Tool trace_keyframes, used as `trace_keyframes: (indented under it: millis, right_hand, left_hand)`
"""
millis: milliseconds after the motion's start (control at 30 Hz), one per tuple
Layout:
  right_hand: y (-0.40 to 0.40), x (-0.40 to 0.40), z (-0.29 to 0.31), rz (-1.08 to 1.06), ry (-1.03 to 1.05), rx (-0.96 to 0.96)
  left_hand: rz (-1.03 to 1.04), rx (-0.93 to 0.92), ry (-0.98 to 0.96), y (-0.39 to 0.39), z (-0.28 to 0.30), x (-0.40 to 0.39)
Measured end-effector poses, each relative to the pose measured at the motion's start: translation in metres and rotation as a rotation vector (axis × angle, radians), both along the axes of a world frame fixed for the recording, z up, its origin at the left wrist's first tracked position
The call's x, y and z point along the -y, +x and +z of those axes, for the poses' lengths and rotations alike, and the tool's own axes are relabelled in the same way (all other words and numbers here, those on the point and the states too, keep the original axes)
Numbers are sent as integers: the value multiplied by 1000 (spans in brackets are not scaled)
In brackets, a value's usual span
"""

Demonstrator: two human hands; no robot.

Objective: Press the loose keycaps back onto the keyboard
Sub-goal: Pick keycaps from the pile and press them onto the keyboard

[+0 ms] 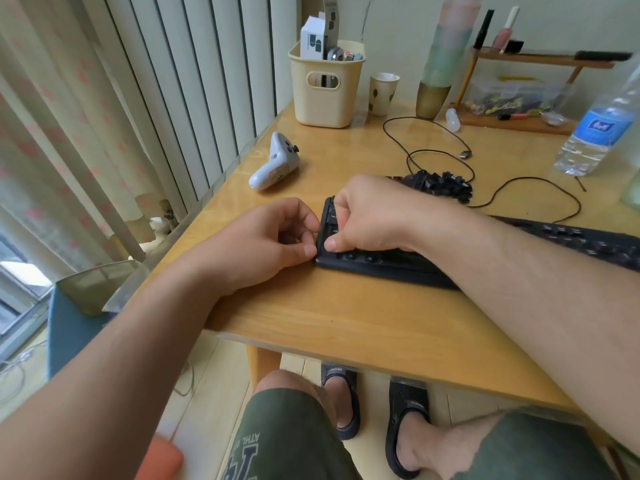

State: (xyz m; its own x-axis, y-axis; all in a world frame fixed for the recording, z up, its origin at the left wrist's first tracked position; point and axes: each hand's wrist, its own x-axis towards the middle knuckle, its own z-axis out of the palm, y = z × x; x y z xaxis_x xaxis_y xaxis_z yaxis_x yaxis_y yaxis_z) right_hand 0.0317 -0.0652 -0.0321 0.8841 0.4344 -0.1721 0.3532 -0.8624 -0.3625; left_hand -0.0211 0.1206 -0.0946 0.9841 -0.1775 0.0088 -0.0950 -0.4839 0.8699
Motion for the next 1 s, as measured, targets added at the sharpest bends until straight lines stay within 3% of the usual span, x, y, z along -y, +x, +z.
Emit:
trace_keyframes:
  millis: [100, 233, 300, 433, 500, 633, 733, 1000]
  right_hand:
    - [5, 15, 5, 0, 103, 31]
    - [30, 75, 20, -165, 354, 166]
    - [46, 112, 22, -227, 387, 255]
    - [78, 167, 16, -296, 258, 325]
    - [90, 176, 10, -251, 143, 302]
    - [97, 163, -1, 7, -4, 270]
    - [104, 147, -7, 159, -121, 311]
    - [111, 133, -17, 227, -173, 333]
  left_hand:
    - [90, -75, 3, 5, 9, 8]
    - [110, -145, 330, 19, 28, 18]
    - [84, -101, 407, 30, 40, 22]
    - [18, 85, 252, 65, 54, 53]
    - [1, 138, 263, 88, 54, 71]
    - [9, 146, 366, 133, 49, 89]
    - [46, 159, 280, 149, 44, 90]
    - [67, 203, 124, 133, 28, 81]
